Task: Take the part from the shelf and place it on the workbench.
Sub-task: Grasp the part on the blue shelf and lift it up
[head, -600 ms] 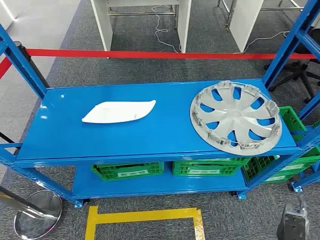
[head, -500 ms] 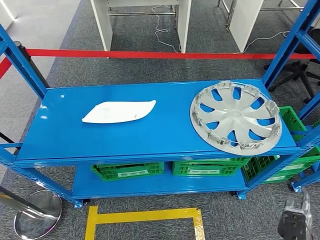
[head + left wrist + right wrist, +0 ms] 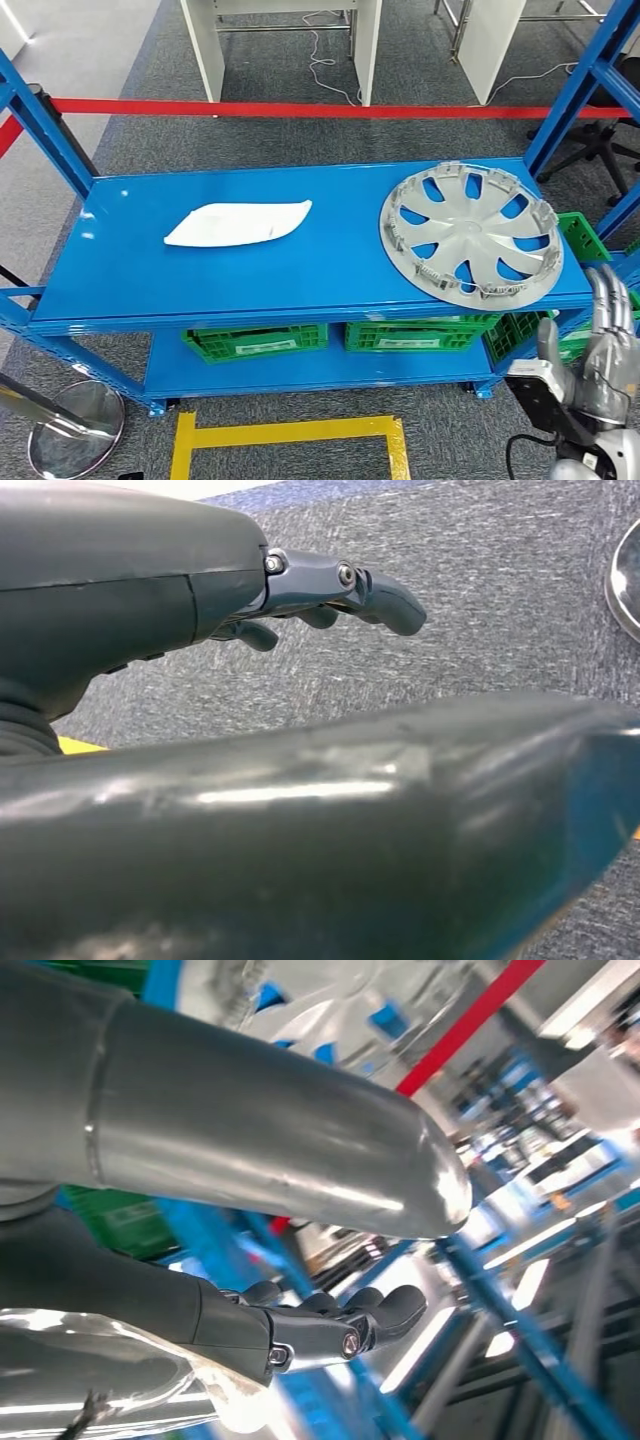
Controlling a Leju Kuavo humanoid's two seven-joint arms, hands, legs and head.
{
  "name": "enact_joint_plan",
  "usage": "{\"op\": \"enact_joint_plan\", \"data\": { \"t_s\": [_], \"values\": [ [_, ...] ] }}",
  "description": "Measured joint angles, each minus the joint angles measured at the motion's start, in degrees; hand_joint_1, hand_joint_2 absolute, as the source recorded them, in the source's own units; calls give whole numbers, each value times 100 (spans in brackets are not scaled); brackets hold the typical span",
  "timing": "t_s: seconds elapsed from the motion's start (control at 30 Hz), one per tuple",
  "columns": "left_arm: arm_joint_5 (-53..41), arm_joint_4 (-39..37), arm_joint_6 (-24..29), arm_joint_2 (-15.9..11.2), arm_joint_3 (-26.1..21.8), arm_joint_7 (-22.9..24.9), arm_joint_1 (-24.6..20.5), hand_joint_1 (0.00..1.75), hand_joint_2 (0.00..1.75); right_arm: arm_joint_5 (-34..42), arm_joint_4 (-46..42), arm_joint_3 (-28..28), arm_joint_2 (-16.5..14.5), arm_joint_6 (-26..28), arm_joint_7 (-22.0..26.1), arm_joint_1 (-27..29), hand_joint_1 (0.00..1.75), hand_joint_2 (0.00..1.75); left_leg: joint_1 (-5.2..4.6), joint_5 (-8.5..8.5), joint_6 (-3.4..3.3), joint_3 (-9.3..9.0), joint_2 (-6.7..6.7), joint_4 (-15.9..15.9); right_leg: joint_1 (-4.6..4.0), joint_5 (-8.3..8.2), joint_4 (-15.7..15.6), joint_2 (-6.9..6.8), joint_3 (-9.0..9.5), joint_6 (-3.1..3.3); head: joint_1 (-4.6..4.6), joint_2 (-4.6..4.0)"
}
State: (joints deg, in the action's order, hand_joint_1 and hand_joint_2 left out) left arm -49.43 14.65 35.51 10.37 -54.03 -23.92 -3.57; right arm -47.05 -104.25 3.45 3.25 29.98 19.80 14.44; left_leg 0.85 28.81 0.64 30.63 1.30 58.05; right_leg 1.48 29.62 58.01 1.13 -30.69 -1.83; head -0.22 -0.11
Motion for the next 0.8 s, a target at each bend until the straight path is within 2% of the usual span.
{"op": "enact_joint_plan", "data": {
  "t_s": [0.23,0.43,0.57,0.8],
  "values": [
    [-82,-22,-33,1,0,1,-17,0,0,-351,9,-434,598,-305,-469,-360,0,0,0,0,0,1,1,1,0,-1,0,-1,-1,-1,1,0],
    [-97,-33,-77,-1,0,10,-27,0,0,-446,101,-617,922,-542,-674,-615,0,0,0,0,0,1,1,1,0,-1,0,-1,-1,-1,-1,0],
    [-101,-45,-160,4,0,11,-37,0,0,-460,269,-711,1091,-819,-899,-781,0,175,0,0,0,1,2,1,0,-1,0,-3,-1,-2,1,0],
    [-96,-54,-262,14,0,-1,-44,0,0,-415,607,-791,1227,-999,-1138,-870,0,175,0,0,0,2,2,1,0,-1,0,-2,-2,-2,0,0]
  ]
}}
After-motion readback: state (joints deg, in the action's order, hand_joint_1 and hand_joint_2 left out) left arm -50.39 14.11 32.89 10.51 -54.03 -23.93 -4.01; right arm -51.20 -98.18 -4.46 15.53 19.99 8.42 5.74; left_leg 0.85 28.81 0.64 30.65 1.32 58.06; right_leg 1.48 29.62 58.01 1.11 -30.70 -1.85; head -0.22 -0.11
